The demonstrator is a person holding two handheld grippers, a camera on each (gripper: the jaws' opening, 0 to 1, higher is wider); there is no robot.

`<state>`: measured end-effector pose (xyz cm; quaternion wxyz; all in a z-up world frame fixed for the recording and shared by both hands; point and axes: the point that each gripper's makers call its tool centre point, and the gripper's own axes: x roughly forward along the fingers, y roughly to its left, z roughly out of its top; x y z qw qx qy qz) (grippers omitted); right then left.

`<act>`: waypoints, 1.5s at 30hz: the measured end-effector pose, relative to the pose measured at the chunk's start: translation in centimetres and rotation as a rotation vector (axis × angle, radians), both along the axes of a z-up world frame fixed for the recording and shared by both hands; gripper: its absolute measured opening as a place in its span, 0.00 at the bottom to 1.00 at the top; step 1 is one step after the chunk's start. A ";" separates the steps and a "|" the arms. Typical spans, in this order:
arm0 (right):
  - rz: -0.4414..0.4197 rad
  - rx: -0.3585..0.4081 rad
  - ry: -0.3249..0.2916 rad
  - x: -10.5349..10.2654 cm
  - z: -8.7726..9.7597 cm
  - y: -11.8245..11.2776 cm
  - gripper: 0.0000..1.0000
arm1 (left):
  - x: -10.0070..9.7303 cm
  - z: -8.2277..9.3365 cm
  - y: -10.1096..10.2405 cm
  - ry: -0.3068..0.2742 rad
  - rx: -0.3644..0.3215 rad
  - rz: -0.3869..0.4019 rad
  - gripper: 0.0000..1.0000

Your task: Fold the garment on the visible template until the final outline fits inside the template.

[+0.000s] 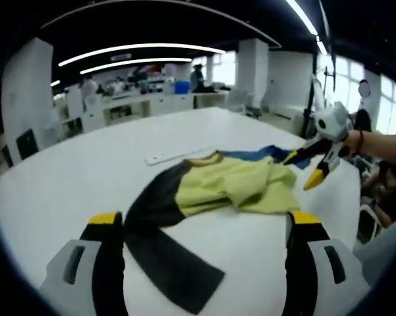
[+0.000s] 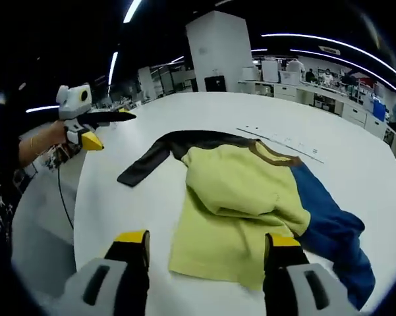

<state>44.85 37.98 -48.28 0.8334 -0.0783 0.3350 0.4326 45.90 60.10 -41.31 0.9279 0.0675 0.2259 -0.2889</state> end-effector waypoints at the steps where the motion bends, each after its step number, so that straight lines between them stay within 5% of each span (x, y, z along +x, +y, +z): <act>1: 0.001 0.004 -0.001 -0.1 -0.2 0.2 0.67 | -0.1 0.0 0.0 -0.001 -0.001 -0.001 0.99; 10: 0.052 0.001 -0.041 -1.4 -2.0 2.4 0.52 | -2.4 -0.7 -1.6 0.020 -0.055 -0.016 0.99; 16: 0.107 -0.121 -0.074 -1.9 -4.6 2.7 0.40 | -3.6 -1.5 -1.7 0.028 -0.057 -0.029 0.97; 20: 0.114 -0.213 -0.145 -1.3 -5.2 2.2 0.23 | -4.3 -1.7 -1.6 0.029 -0.052 -0.036 0.96; 25: 0.120 -0.220 -0.135 -1.6 -5.7 2.6 0.15 | -4.8 -2.3 -1.3 0.048 -0.028 -0.040 0.96; 32: 0.120 -0.232 -0.144 -1.3 -5.7 2.7 0.01 | -5.2 -2.6 -1.2 0.058 -0.025 -0.036 0.94; 36: 0.101 -0.219 -0.119 -1.2 -5.3 2.6 0.00 | -5.4 -2.6 -1.2 0.060 -0.031 -0.033 0.93; 45: 0.085 -0.160 -0.148 -0.4 -0.9 2.4 0.00 | -5.9 -3.0 -1.3 0.061 -0.023 -0.050 0.88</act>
